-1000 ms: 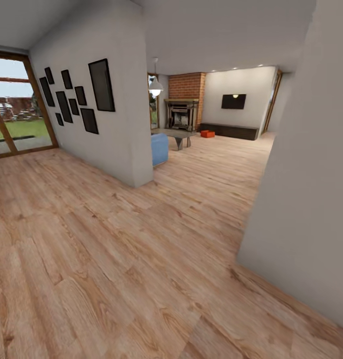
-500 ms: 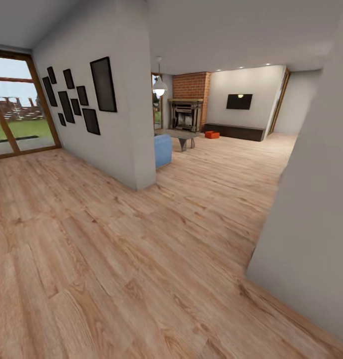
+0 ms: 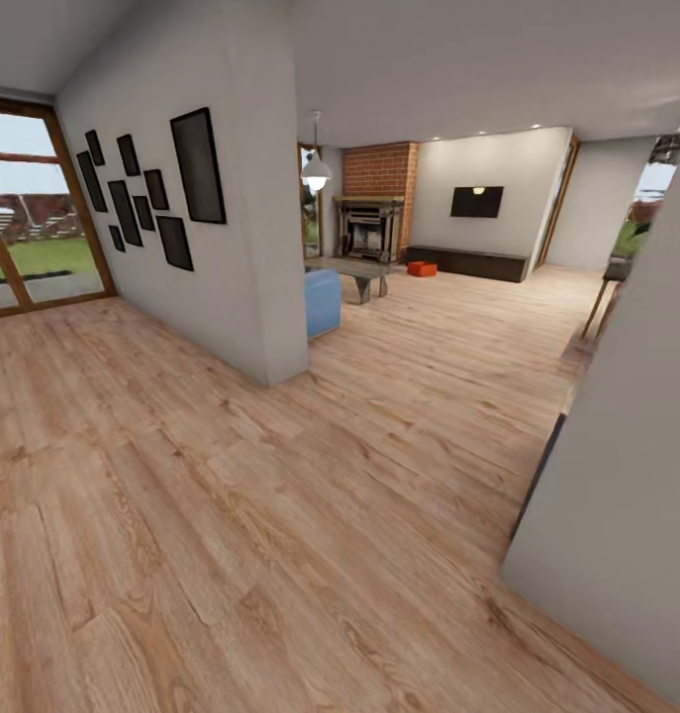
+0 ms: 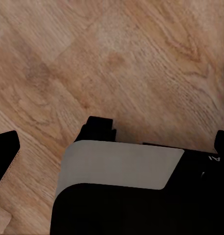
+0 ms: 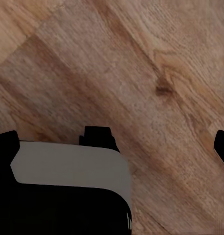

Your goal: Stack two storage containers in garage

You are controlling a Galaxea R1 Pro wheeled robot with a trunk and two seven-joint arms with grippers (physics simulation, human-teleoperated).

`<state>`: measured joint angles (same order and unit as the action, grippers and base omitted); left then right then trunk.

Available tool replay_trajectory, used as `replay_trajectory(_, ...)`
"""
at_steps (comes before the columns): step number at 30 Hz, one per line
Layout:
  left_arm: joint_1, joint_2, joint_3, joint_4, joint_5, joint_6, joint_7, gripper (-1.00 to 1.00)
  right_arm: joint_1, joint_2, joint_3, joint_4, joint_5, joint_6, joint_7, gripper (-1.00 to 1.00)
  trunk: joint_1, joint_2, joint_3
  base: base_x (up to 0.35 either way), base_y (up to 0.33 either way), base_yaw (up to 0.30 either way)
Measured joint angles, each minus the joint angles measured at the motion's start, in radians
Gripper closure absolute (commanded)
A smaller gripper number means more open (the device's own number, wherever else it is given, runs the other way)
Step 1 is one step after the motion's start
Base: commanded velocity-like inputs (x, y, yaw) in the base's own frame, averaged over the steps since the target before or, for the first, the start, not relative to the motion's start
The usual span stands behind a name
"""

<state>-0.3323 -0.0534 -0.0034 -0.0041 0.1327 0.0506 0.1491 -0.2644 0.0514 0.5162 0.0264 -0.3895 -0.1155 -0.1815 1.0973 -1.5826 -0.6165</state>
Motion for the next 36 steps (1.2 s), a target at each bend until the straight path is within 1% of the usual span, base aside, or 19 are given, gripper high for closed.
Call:
replay_trajectory(5,0.000,-0.002,0.000,0.001,0.001,0.000,0.000,-1.00,0.000,0.000,0.000,0.000,0.000,0.000,0.000,-1.00,0.000,0.000,0.000,0.321,0.000,0.000)
replay_trajectory(11,0.018,-0.003,0.000,0.001,0.001,0.000,0.000,-1.00,0.000,0.000,0.000,0.000,0.000,0.000,0.000,-1.00,0.000,0.000,0.000,0.322,0.000,0.000)
replay_trajectory(14,0.048,-0.001,0.000,0.001,0.001,0.000,-0.001,-1.00,0.000,-0.001,0.000,0.000,0.000,-0.001,0.000,-1.00,0.000,0.000,0.000,0.322,0.000,0.000)
replay_trajectory(18,0.059,0.002,0.001,0.000,0.000,-0.001,-0.001,-1.00,0.000,0.000,0.000,0.000,0.000,-0.002,0.000,-1.00,0.000,0.000,0.000,0.322,0.000,0.000)
replay_trajectory(36,0.060,0.005,0.000,0.000,-0.005,-0.001,-0.001,-1.00,0.000,0.000,0.000,0.000,0.000,-0.001,0.000,-1.00,0.000,0.000,0.000,0.322,0.000,0.000)
